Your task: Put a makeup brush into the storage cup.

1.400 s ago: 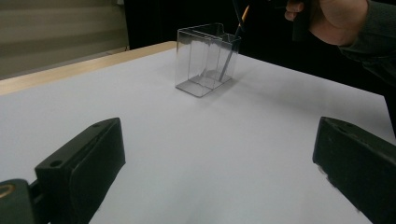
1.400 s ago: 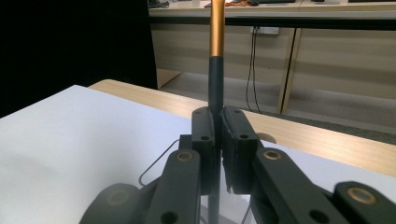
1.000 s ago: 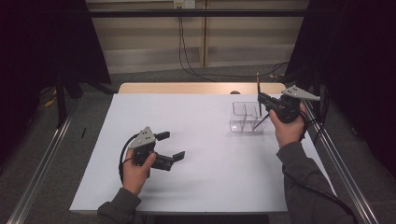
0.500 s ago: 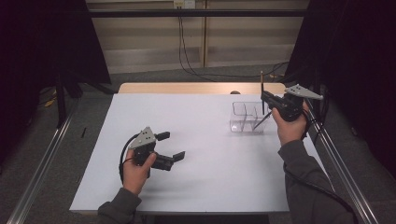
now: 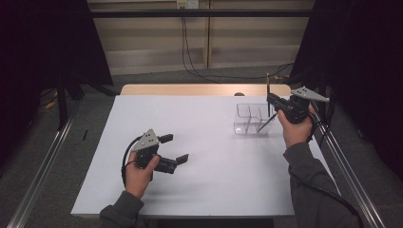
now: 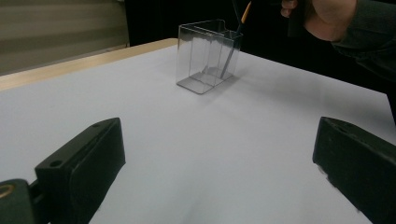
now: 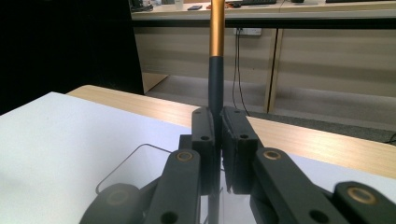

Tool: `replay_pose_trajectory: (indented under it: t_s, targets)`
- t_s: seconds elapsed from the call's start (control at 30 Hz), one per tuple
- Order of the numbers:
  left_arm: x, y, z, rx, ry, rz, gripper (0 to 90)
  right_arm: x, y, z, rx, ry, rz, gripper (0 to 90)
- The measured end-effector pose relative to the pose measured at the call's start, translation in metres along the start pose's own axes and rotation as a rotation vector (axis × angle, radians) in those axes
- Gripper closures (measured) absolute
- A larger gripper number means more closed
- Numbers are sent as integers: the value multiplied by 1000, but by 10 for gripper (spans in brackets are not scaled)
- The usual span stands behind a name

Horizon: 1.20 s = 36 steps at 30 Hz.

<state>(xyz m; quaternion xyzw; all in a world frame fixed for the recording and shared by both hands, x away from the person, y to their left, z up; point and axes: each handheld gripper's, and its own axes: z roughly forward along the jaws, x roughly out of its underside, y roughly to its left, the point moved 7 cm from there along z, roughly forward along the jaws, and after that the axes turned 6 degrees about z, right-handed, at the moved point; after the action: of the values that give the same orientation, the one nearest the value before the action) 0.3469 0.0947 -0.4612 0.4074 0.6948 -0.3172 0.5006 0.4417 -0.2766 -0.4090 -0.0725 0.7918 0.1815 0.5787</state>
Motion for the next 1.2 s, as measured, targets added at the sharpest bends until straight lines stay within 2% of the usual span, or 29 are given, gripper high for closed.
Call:
replay_pose_trajectory:
  t_s: [0.3, 1.2]
  targets:
    - [0, 0, 0, 1, -1, -4, 20, 4, -2, 2, 6, 6, 6, 842]
    - [1, 0, 0, 2, 3, 2, 21, 10, 0, 10, 2, 20, -18, 842]
